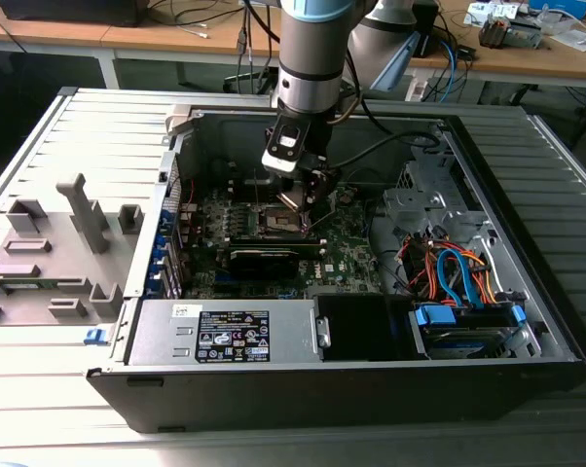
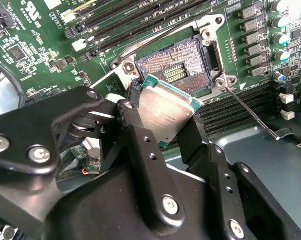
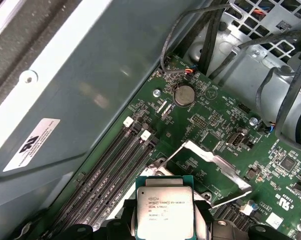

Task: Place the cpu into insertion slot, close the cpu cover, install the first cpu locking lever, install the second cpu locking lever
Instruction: 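Place the cpu into insertion slot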

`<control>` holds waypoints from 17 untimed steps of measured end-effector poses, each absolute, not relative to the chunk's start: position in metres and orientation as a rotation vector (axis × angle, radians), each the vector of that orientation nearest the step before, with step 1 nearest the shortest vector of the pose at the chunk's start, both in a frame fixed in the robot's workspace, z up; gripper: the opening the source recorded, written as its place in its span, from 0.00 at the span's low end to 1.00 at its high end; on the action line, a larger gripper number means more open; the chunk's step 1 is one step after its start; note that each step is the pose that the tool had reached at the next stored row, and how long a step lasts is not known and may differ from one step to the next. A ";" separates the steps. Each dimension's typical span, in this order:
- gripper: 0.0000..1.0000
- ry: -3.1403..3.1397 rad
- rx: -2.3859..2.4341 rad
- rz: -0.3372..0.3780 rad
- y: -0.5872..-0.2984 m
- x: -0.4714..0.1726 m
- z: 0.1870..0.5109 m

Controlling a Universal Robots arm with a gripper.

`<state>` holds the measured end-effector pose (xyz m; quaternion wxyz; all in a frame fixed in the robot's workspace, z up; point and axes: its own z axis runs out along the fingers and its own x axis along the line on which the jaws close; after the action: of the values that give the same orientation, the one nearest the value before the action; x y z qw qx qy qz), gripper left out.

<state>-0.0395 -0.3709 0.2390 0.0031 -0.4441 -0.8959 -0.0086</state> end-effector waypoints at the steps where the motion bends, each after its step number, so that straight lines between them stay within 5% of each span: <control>1: 0.55 -2.808 -1.394 -0.027 -0.371 -0.039 0.239; 17: 0.55 -2.791 -1.429 -0.027 -0.371 -0.039 0.239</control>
<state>-0.0395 -0.3709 0.2390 0.0030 -0.4559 -0.8900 -0.0086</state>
